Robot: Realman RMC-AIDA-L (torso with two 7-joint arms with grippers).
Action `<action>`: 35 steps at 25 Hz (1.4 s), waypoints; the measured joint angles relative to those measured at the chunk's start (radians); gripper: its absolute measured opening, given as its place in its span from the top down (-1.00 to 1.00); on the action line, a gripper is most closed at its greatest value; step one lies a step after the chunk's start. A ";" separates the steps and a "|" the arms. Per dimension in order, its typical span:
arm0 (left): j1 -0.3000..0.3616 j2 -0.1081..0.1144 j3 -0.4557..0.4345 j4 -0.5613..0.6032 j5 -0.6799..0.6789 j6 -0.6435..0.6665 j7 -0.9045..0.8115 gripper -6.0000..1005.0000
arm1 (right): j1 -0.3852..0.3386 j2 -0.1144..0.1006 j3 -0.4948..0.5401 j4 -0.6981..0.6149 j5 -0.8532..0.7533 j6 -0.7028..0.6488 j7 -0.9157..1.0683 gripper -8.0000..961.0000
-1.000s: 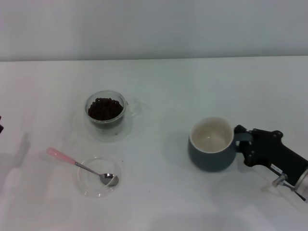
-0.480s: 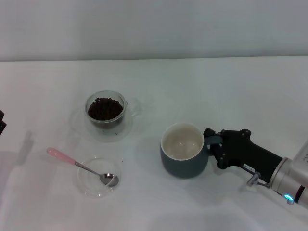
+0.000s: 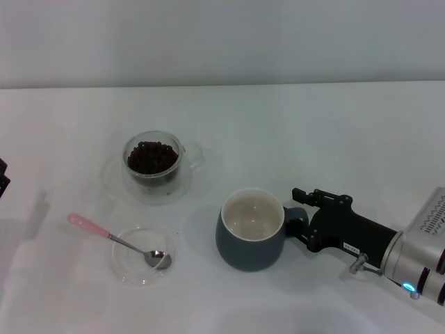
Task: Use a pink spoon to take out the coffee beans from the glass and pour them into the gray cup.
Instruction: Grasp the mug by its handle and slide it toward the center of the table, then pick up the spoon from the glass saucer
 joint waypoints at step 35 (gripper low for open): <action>0.034 -0.002 0.000 -0.065 0.007 -0.029 -0.057 -0.77 | -0.227 -0.024 -0.080 -0.259 0.025 -0.204 0.262 -0.74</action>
